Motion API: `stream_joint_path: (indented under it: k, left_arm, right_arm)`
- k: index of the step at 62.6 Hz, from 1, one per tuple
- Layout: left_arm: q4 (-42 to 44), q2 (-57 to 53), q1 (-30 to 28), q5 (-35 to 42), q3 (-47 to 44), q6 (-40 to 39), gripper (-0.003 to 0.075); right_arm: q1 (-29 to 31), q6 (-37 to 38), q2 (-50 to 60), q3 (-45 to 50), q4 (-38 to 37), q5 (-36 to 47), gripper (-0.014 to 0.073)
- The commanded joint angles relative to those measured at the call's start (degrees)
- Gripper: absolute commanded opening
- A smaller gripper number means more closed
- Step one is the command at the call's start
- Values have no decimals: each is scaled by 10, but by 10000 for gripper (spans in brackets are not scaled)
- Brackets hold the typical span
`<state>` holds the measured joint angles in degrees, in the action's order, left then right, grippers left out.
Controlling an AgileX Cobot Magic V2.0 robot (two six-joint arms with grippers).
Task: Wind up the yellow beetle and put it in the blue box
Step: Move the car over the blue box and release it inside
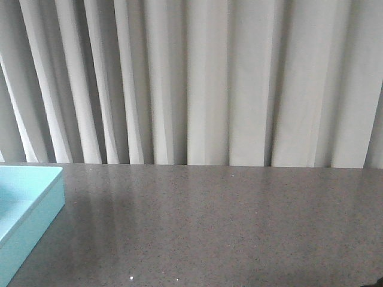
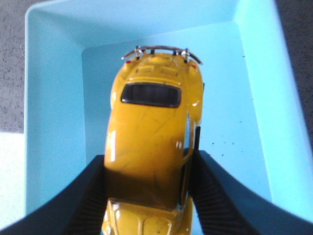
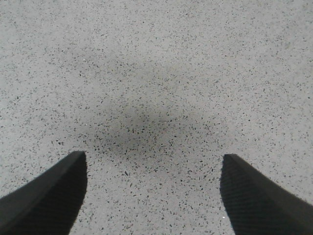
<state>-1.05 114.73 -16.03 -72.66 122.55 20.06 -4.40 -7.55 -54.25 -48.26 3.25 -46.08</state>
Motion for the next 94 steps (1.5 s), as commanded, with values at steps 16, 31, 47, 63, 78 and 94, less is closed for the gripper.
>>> stream_joint_path:
  k: [16,31,47,63,78,94]
  left_arm:
    - [-40,62,-6,29,14,-29,251]
    - [-22,114,-6,31,14,-28,251]
    - [-22,122,-6,40,15,-28,298]
    - [-25,104,-6,28,15,-30,504]
    - [-55,55,-6,11,15,-30,522]
    - [-98,-21,-6,10,15,-30,521]
  right_arm:
    - [1,-1,7,-14,0,31,547]
    - [1,-1,7,-14,0,31,547]
    - [1,-1,7,-14,0,31,547]
    - [1,-1,7,-14,0,29,547]
    - [1,-1,7,-14,0,29,547]
    - [1,-1,7,-14,0,29,547]
